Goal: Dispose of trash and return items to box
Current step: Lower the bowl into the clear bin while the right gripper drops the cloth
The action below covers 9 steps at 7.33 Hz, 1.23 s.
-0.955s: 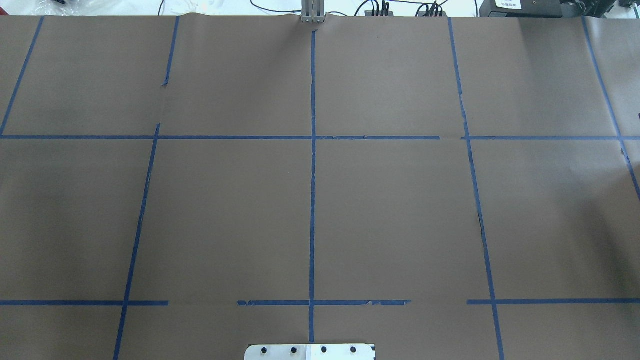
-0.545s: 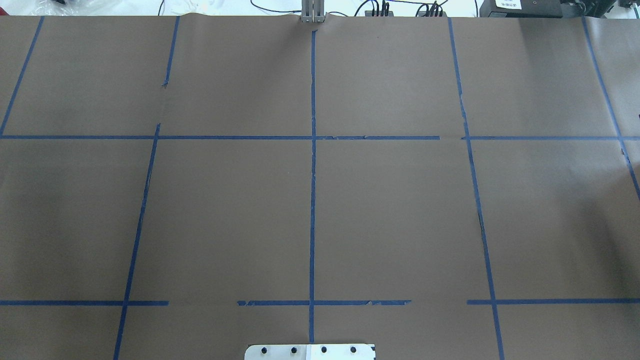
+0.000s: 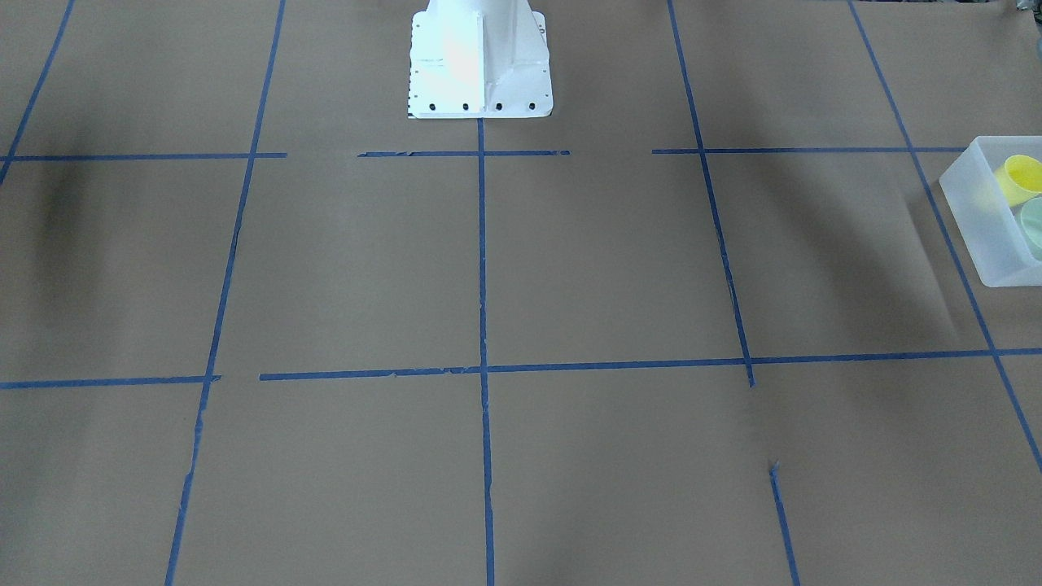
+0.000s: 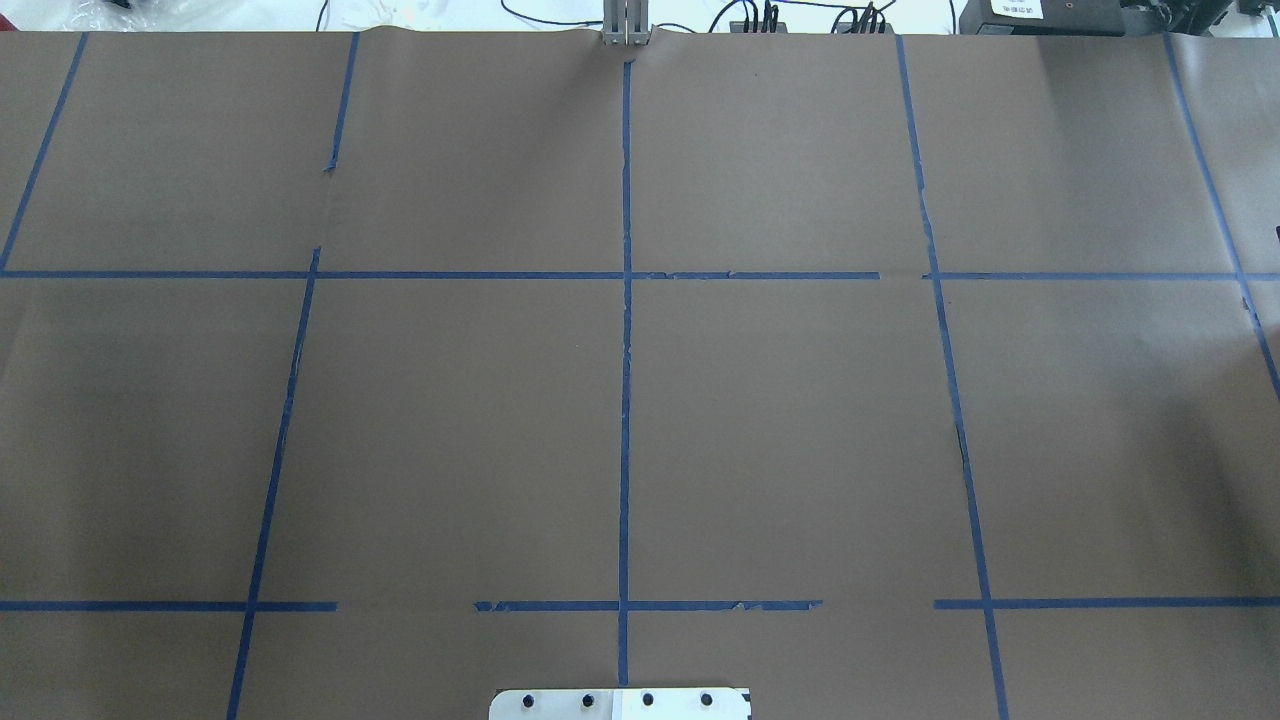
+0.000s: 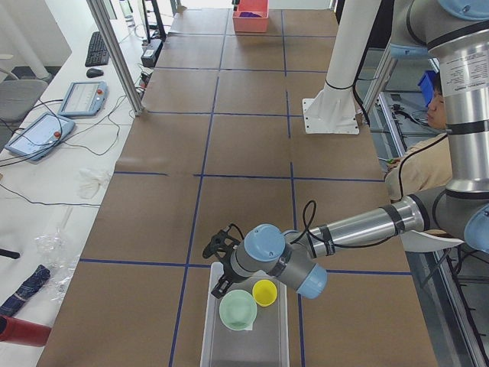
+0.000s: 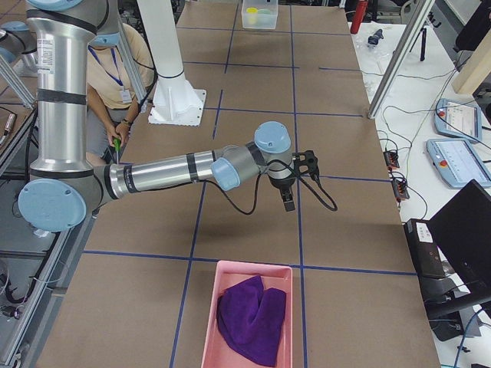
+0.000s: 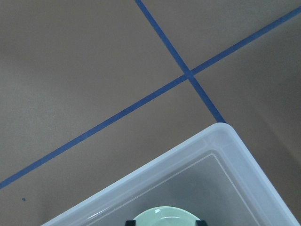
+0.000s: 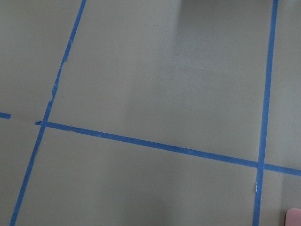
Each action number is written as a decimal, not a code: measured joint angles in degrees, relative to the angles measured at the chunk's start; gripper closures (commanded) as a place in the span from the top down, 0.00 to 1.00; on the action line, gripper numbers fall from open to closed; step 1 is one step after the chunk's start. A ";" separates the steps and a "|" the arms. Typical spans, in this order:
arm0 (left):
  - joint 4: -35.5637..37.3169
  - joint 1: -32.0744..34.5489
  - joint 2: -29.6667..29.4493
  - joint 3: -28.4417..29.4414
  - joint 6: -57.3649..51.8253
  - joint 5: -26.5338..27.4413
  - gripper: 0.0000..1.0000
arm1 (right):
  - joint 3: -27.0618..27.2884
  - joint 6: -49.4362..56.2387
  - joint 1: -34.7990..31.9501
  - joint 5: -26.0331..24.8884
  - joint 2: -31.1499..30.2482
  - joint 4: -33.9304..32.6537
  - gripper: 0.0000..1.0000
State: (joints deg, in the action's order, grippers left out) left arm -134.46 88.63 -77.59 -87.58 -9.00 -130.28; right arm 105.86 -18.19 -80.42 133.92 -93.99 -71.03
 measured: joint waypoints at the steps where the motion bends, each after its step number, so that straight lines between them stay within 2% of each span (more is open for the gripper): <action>1: 9.57 0.06 -2.01 -4.29 -0.43 -0.04 1.00 | -0.03 0.05 0.00 -0.36 0.18 -0.09 1.00; 2: 19.41 0.26 -4.23 -7.73 -1.67 -0.10 1.00 | -0.01 0.21 -0.04 -0.89 0.11 -0.20 1.00; 4: 28.82 0.62 -4.96 -10.29 -3.54 -0.25 1.00 | -0.09 3.77 -0.27 -1.27 -0.87 -2.38 1.00; 6: 40.95 1.18 -4.68 -11.48 -4.04 -0.90 1.00 | 0.18 8.24 -1.38 -0.95 -1.98 -11.26 1.00; 7: 44.02 1.76 -4.27 -12.58 -4.12 -1.85 1.00 | 0.23 8.95 -2.20 -0.93 -2.14 -16.27 1.00; 9: 45.84 2.38 -4.48 -13.38 -4.17 -2.68 1.00 | 1.50 10.71 -4.08 -1.08 -3.09 -20.41 1.00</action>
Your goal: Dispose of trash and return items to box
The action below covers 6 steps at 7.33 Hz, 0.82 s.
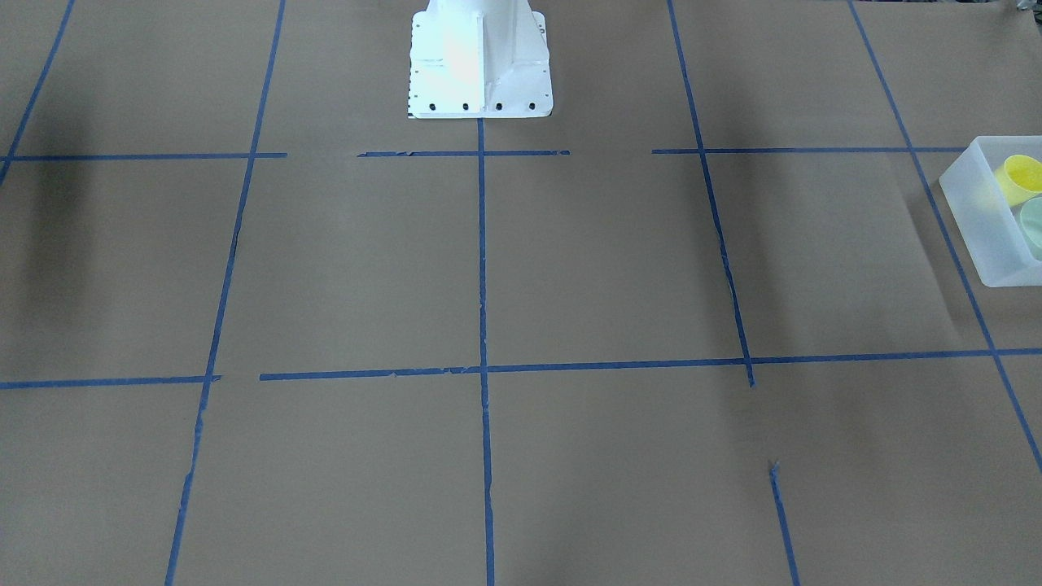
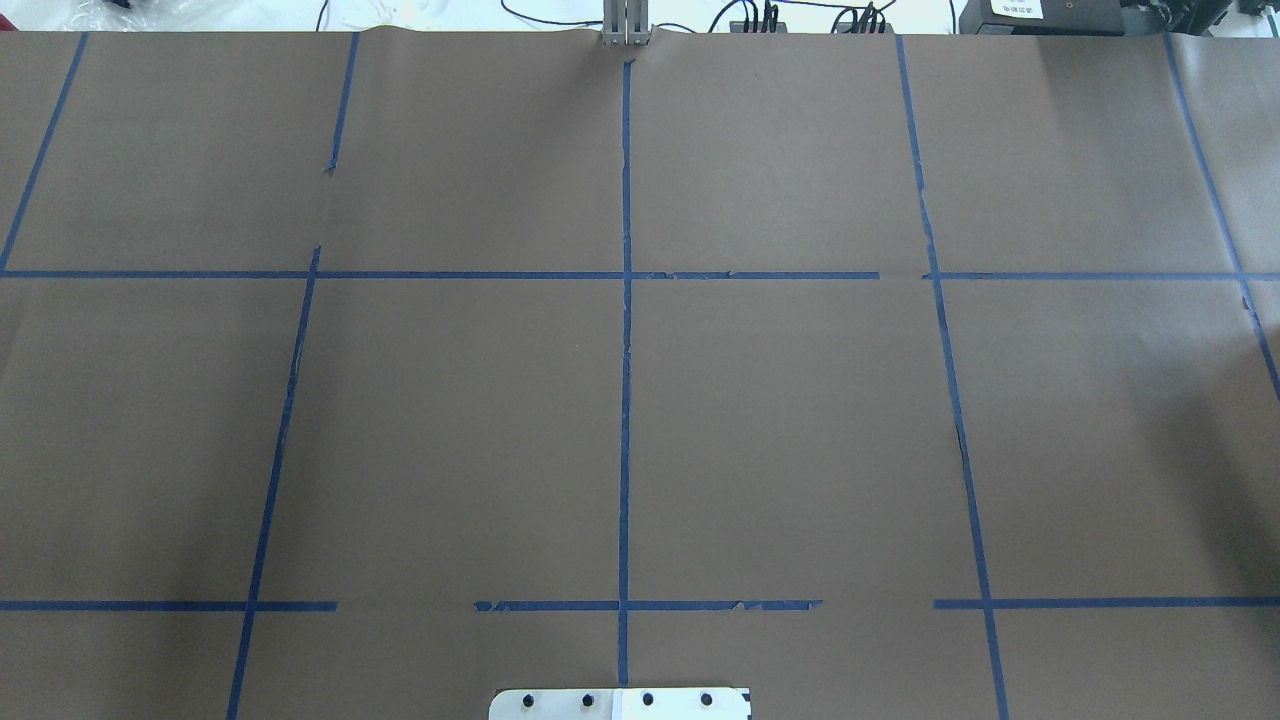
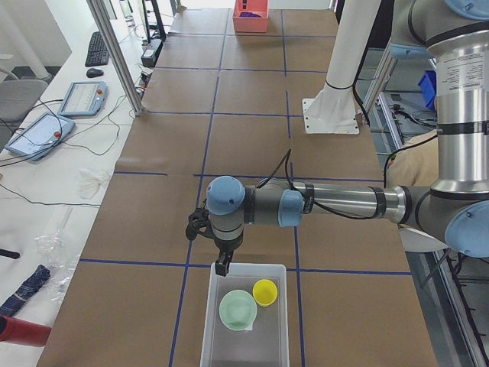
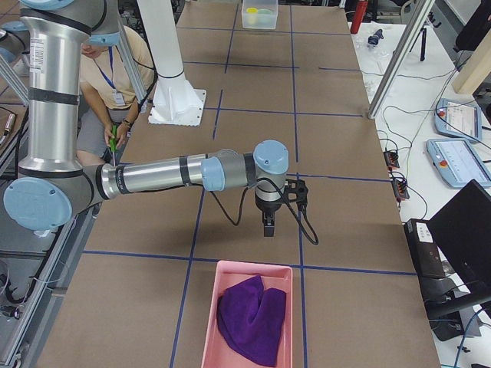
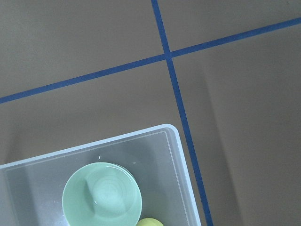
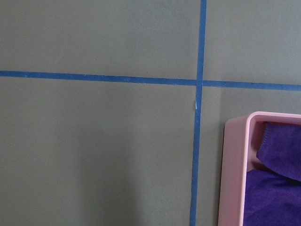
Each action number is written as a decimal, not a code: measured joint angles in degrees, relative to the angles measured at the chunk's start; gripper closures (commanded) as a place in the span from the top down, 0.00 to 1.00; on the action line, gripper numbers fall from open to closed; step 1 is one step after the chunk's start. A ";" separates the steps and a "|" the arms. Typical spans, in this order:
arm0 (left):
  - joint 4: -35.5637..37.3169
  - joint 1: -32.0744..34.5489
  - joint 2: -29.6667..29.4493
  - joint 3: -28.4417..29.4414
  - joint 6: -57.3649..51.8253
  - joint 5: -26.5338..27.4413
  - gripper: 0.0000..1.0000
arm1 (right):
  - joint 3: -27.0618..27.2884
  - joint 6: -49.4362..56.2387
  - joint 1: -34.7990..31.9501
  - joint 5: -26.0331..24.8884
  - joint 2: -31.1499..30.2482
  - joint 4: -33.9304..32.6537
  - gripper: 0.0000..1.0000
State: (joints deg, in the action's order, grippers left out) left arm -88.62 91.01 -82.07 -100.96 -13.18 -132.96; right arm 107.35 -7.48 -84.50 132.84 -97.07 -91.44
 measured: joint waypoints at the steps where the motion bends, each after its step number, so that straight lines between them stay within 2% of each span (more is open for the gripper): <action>1: 0.16 0.08 -0.24 0.09 0.01 -0.12 1.00 | 0.55 3.78 -1.08 0.11 -0.76 -0.43 1.00; 3: 0.33 0.13 -0.35 -0.07 0.07 -0.11 1.00 | 0.70 13.62 -3.09 0.36 -3.02 -0.39 1.00; 6: 0.32 0.18 -0.39 -0.32 0.03 -0.08 1.00 | -0.08 16.27 -3.53 0.34 -4.19 -0.36 1.00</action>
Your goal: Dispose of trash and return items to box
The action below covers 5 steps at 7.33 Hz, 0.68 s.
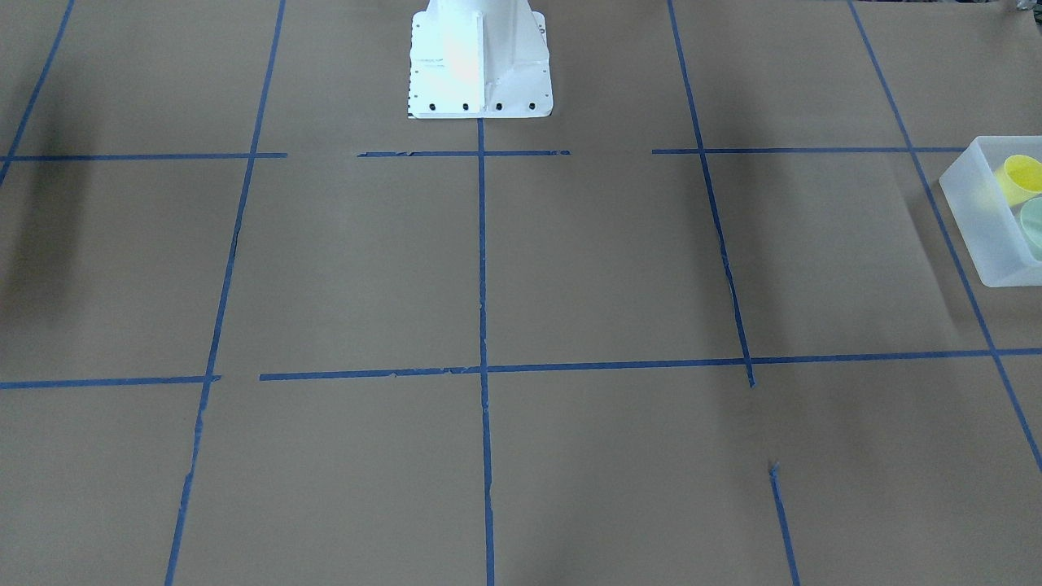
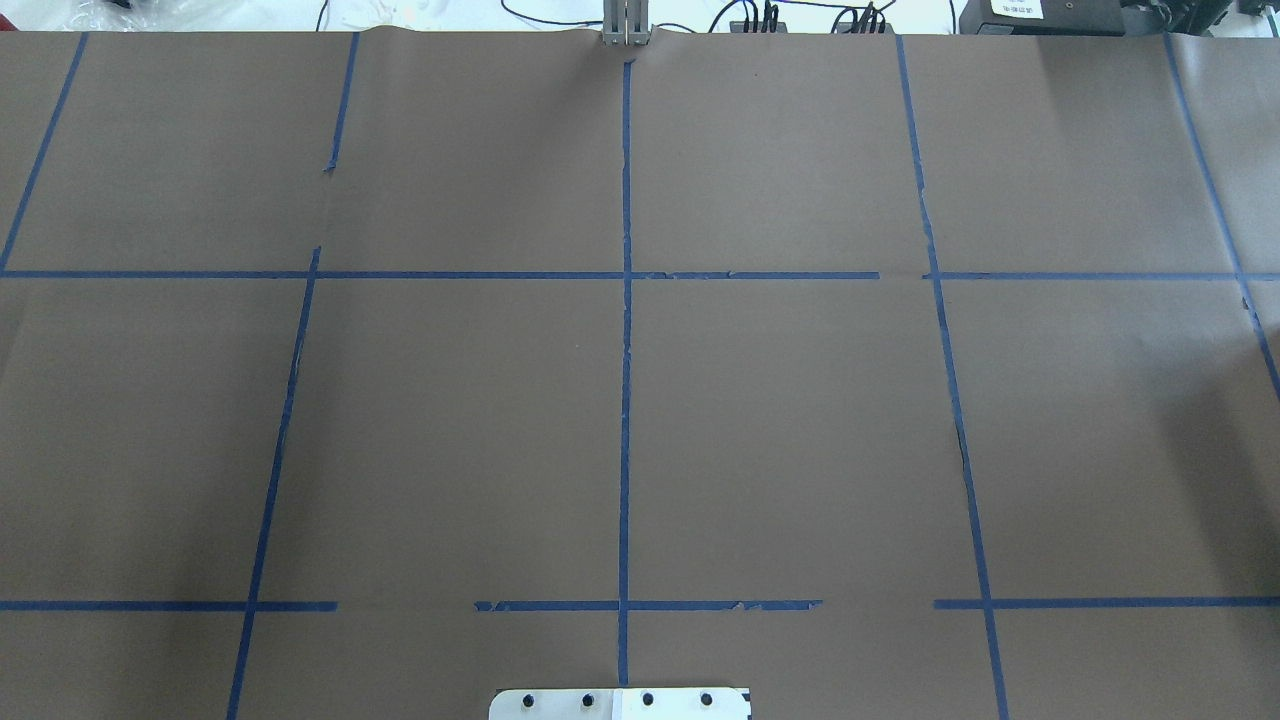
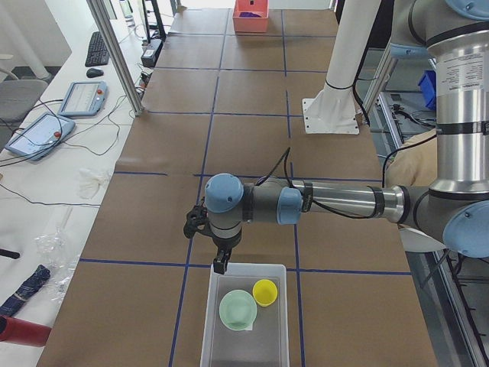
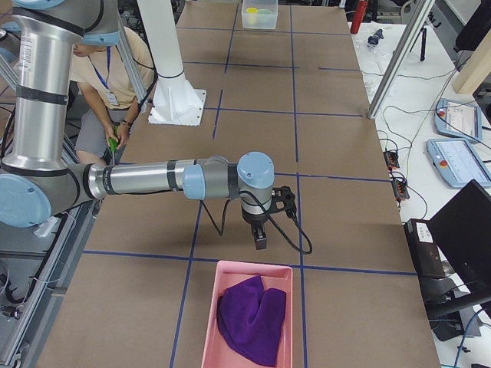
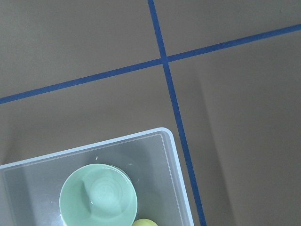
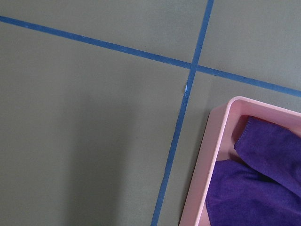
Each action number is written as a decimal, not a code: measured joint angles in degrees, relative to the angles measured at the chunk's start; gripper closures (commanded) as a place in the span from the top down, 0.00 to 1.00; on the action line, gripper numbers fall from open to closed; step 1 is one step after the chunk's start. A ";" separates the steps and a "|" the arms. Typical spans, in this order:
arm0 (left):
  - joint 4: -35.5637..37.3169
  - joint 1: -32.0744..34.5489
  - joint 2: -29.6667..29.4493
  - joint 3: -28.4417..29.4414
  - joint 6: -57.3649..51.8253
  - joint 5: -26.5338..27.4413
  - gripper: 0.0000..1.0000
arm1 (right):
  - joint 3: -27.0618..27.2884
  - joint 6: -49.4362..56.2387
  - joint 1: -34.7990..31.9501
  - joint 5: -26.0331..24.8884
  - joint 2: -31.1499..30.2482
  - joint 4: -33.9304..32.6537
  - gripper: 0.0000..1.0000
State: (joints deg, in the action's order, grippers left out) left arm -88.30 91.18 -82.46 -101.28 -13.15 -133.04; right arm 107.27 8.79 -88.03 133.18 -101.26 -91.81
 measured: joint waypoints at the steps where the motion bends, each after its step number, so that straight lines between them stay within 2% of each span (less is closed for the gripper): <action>1: -0.04 -0.01 -0.04 -0.05 -0.02 -0.02 1.00 | -0.65 0.21 -0.02 -0.34 -1.05 0.05 1.00; 5: -0.19 -0.07 -0.09 0.13 0.13 -0.09 1.00 | -1.93 -0.43 -0.03 -0.92 -1.50 0.21 1.00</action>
